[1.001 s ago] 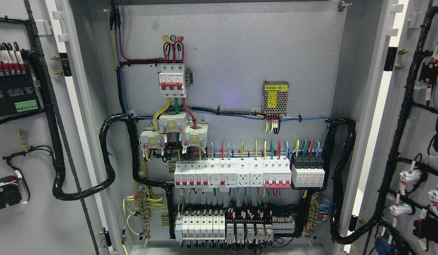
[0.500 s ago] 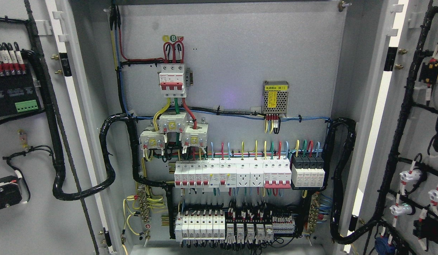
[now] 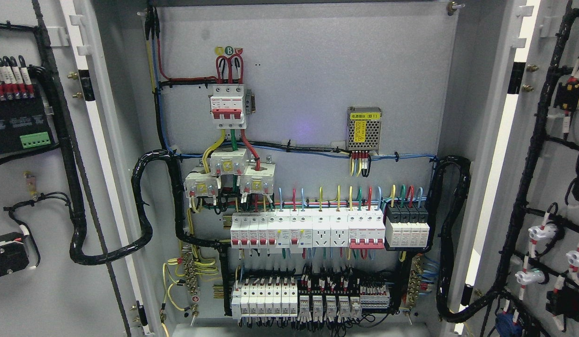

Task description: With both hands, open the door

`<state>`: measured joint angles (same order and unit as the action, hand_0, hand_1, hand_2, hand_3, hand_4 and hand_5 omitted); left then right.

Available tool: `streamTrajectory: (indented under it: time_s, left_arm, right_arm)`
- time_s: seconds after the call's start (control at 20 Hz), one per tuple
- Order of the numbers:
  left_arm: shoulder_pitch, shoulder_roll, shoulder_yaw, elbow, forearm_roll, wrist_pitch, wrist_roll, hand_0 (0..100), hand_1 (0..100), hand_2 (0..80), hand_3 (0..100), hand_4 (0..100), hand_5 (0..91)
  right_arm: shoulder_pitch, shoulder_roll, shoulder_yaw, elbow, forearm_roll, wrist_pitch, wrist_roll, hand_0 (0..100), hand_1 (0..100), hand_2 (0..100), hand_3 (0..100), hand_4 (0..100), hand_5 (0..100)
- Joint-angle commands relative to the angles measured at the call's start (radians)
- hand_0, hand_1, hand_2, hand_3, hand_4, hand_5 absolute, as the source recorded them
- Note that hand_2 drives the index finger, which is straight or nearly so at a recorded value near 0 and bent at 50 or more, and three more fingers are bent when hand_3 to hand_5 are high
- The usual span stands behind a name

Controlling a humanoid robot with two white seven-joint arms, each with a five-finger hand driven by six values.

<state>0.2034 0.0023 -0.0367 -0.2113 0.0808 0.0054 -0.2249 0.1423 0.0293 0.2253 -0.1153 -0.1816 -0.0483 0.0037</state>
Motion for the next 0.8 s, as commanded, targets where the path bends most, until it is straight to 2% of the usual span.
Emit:
streamTrajectory:
  time_s: [0.0, 0.75]
  left_arm:
    - [-0.001, -0.024, 0.0, 0.006, 0.004, -0.004, -0.004, 0, 0, 0.0, 0, 3, 0.0]
    - [-0.001, -0.025, 0.003, 0.006, 0.008, -0.004, -0.005, 0, 0, 0.0, 0, 3, 0.0]
  right_arm:
    - [-0.01, 0.012, -0.011, 0.02, 0.022, 0.005, -0.017, 0, 0, 0, 0, 0, 0]
    - [-0.018, 0.017, -0.014, 0.028, 0.022, 0.007, -0.019, 0, 0, 0, 0, 0, 0]
